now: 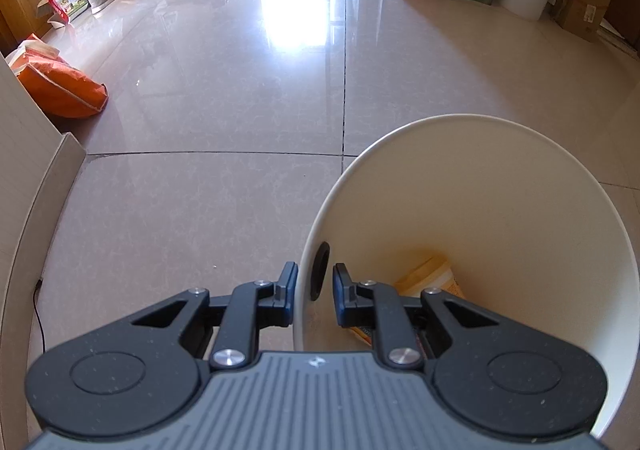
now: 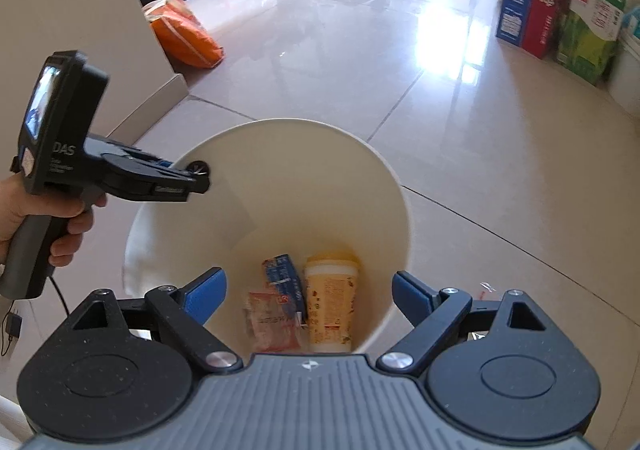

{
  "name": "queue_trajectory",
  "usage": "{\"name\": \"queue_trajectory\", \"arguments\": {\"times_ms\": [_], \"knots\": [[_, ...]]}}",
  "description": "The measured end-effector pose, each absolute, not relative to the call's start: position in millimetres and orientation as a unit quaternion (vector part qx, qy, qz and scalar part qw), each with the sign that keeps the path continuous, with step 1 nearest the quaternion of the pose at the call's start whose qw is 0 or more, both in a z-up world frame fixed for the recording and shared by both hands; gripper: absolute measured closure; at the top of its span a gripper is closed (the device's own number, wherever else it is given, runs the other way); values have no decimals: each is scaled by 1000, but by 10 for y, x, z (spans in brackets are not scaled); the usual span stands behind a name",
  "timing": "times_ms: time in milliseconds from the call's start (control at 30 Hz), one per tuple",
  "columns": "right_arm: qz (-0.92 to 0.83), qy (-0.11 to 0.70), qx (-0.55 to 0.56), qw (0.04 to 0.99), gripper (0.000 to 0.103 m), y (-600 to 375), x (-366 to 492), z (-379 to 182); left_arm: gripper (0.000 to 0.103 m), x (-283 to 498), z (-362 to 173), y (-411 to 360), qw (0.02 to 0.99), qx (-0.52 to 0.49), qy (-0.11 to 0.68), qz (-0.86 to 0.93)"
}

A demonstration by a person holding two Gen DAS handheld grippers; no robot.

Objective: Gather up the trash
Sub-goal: 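Carry the pastry packet over the bin and open the right tool, then grasp the clear plastic bag on the table with the right tool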

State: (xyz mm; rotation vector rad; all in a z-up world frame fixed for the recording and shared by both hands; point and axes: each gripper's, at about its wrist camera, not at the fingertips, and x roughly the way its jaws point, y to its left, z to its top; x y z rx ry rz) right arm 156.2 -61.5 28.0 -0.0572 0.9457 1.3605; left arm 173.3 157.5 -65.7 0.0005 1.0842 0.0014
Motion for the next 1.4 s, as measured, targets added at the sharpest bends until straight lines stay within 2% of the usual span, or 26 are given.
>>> {"name": "queue_trajectory", "arguments": {"times_ms": [367,700,1000,1133,1400], "knots": [[559,431,-28,708,9,-982,1791,-162,87,1730,-668,1598,856,-3,516,2],[445,539,-2,716,9,-1354,2074,-1349,87,1737,-663,1602,857,-3,516,4],[363,602,32,710,11,-1448,2254,-2348,87,1737,-658,1618,857,-4,516,4],[333,627,29,704,12,-1395,2279,-2693,87,1730,-656,1623,857,-3,515,4],[315,643,7,698,13,-1293,2305,-3029,87,1711,-658,1616,858,-2,514,6]]}}
